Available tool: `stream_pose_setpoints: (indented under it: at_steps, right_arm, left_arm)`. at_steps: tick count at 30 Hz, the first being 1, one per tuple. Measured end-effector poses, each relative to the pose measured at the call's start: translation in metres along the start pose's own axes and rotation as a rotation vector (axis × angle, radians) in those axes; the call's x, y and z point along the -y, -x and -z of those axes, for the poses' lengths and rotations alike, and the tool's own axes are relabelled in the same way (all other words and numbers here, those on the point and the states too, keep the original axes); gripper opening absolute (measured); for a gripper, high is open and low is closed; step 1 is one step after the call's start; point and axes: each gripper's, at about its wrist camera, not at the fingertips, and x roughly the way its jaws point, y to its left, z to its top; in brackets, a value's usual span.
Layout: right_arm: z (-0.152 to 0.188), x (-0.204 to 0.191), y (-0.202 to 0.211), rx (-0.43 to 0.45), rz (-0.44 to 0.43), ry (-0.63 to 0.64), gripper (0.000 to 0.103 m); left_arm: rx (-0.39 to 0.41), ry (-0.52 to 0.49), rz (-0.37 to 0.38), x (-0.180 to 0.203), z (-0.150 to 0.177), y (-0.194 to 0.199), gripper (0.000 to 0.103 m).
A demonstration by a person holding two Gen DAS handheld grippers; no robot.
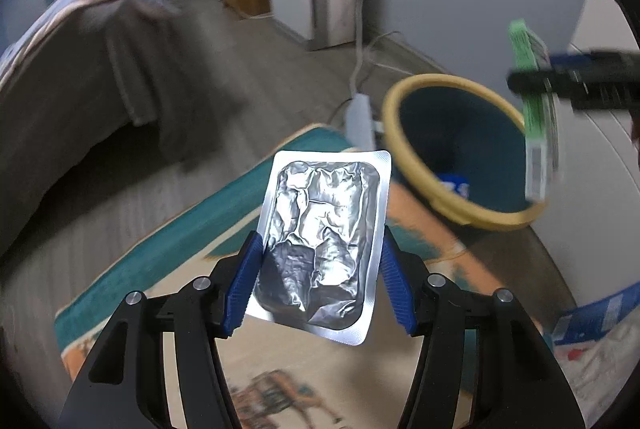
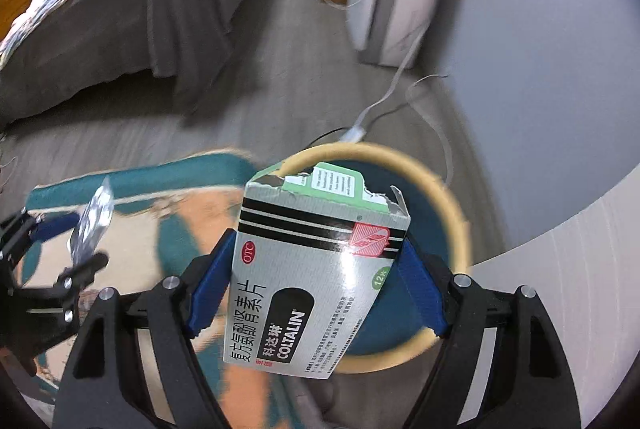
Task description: Collect trash
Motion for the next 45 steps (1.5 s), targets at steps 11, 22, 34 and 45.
stream_pose_setpoints:
  at_steps: [11,22,34,45]
  right_arm:
    - [0.022,0.093,-0.042,-0.086,0.033,-0.192,0.077]
    - [0.023,0.099,-0.069,-0.084,-0.096,-0.282,0.090]
    - [0.048,0.091,-0.003,-0.060,-0.024,-0.258,0.097]
    - [0.094,0.093,0.067,0.030,-0.056,-0.314,0.097]
  left_arm:
    - [0.009,-0.093,0.102,0.079,-0.022,-0.018,0.059]
    - [0.014,-0.161,0.043,0.130,-0.062,-0.059,0.076]
    - [0.059,-0.015,0.051,0.107,-0.035,0.018,0.097]
    - [0.071,0.025,-0.023,0.110,-0.023,0.076,0.098]
